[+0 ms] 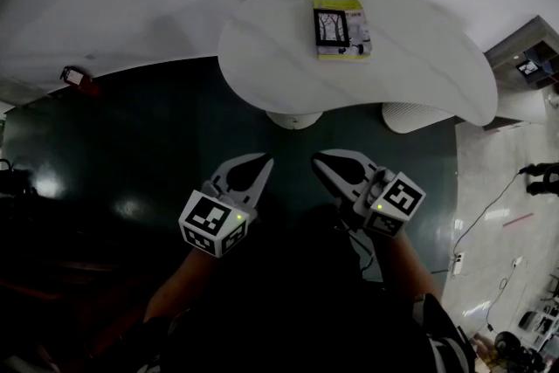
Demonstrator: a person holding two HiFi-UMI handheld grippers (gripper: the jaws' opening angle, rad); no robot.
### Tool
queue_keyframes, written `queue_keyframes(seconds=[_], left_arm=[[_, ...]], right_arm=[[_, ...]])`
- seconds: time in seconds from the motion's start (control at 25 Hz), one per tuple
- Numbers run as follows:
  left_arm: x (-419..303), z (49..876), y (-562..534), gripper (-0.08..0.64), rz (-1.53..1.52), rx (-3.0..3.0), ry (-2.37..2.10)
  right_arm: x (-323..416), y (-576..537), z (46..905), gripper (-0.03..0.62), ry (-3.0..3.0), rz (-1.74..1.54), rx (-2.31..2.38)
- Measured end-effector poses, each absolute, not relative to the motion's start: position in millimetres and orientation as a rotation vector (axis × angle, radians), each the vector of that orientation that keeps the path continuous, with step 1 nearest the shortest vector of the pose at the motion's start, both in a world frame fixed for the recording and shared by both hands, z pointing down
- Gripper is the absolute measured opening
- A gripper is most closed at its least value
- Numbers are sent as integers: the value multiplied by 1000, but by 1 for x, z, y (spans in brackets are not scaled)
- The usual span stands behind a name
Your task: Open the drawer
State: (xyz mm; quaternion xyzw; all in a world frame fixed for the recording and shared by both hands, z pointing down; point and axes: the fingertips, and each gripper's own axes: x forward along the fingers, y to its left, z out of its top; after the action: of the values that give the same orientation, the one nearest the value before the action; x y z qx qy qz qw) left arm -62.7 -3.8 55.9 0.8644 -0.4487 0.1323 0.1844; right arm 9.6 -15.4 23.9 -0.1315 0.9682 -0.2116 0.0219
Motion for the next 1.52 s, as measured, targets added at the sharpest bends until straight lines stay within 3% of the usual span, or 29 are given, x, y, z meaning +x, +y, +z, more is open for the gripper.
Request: queue_keyframes(seconds=[0.28,0.6,1.52], left_arm=[[-106,63,-20,12,388,2445,-1274],[-87,109,-43,12,353,2487,-1208],[-74,367,-105,12,411,2598,-1141]], right_arm=[[-24,-21,38,17,2971,-733,-467],[-20,-41,90,17,3006,-717,-489],[-34,-102,349,17,3186,-533,-328]])
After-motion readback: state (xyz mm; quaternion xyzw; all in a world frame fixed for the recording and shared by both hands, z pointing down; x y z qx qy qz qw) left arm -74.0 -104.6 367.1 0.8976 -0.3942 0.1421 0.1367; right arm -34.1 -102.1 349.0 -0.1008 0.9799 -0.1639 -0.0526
